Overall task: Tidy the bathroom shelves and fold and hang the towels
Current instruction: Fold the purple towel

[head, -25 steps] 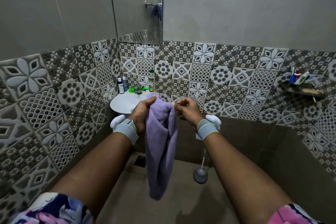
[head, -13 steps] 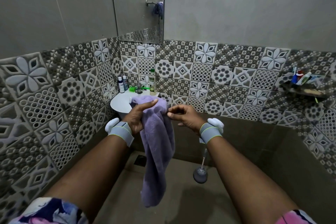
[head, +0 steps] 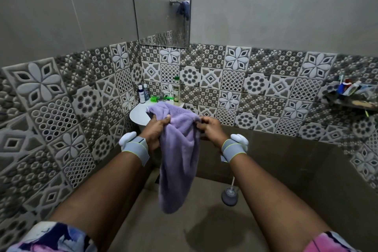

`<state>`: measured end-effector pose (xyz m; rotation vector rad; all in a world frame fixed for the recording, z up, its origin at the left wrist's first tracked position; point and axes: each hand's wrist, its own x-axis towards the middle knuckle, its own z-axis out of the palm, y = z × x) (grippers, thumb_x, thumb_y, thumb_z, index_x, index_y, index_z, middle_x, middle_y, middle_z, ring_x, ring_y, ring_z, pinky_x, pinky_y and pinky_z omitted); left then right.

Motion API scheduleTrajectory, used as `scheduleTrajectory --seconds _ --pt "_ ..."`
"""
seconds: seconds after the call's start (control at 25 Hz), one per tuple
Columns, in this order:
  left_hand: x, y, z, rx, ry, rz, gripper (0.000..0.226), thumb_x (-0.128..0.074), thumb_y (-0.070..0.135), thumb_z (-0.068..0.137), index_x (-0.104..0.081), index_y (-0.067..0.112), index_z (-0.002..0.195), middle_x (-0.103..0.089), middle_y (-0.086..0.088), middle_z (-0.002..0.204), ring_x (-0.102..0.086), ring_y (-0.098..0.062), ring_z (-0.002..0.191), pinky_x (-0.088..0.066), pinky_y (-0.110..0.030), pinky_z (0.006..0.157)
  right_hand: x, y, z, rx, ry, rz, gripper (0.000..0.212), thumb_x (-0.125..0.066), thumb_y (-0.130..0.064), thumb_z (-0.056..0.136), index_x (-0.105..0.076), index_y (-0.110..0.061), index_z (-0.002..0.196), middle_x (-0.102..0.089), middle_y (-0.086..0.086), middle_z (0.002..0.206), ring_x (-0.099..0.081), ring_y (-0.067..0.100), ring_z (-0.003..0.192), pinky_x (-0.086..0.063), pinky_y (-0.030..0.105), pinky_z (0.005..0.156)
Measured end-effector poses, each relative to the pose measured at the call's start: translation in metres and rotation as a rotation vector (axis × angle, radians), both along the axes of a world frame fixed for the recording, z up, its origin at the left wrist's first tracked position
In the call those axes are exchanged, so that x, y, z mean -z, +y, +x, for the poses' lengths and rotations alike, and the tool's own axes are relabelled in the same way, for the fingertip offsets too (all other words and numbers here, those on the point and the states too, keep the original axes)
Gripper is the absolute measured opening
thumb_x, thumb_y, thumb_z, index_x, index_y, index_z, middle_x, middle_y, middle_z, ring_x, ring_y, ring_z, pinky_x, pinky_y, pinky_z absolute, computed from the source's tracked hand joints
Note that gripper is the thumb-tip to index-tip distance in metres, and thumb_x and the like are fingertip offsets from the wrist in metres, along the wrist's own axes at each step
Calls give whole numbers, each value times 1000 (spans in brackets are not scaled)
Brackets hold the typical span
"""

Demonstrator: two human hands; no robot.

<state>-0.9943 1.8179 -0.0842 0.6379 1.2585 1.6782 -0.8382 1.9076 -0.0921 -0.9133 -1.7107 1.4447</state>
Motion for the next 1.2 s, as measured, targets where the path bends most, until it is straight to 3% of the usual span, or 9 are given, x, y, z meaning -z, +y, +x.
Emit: scheduleTrajectory --seconds 0.12,0.24,0.44,0.64,0.76,0.96,1.04,1.12,1.2 --pt "-3 -2 -1 78 -124 -54 49 -46 41 99 -51 6 133 -68 -15 103 -67 -25 92 -57 -33 77 0 2 -1 180 94 156 27 -70 6 78 -52 -15 74 -56 -7 64 -45 -4 46 -40 9 51" --pt "-10 -11 1 282 -198 -13 70 -38 63 93 -67 0 104 -71 -20 92 -67 -30 89 -53 -36 85 -8 -7 6 18 121 21 16 -70 -8 83 -61 -13 71 -64 4 62 -55 3 45 -42 15 41" --pt "-14 -11 1 436 -246 151 64 -39 55 95 -57 -5 105 -66 -23 88 -65 -31 82 -55 -35 77 -1 -19 16 -277 32 -203 12 -71 -29 83 -69 -18 88 -71 7 91 -68 17 82 -52 30 71" --pt "-7 -11 3 200 -182 12 46 -57 42 91 -63 -1 106 -69 -22 92 -70 -28 79 -58 -31 69 3 -22 4 -274 2 -168 14 -68 -26 86 -65 -14 91 -64 8 84 -58 17 71 -46 29 69" --pt "-2 -11 -11 -245 2 -74 71 -85 39 66 -57 7 123 -65 -11 117 -66 -24 100 -55 -33 84 -4 -11 8 -44 122 -68 17 -65 -16 88 -57 -15 74 -49 2 65 -41 10 57 -36 23 56" --pt "-7 -20 -25 -846 474 -288 91 -86 43 58 -40 13 130 -46 -9 131 -46 -20 114 -32 -31 102 -9 0 4 26 141 268 15 -71 -10 83 -58 -14 76 -50 1 65 -41 8 61 -36 17 56" --pt "-8 -14 -24 -615 922 -60 84 -85 42 55 -51 17 128 -52 -2 126 -48 -18 115 -36 -26 97 -12 0 -1 -33 78 305 10 -72 -11 82 -63 -8 80 -55 3 68 -46 12 66 -38 20 59" --pt "-18 -8 -7 -22 1017 32 72 -84 37 59 -59 15 123 -62 3 108 -56 -11 103 -43 -14 83 -11 2 -4 -109 25 309 8 -72 -10 83 -66 -4 83 -60 5 71 -50 12 69 -41 22 63" --pt "-25 3 12 218 1107 -33 48 -78 37 66 -68 11 105 -67 -4 86 -58 -14 83 -47 -20 67 -11 1 0 -100 63 269 7 -71 -7 83 -66 -3 85 -62 6 74 -54 9 69 -44 21 66"
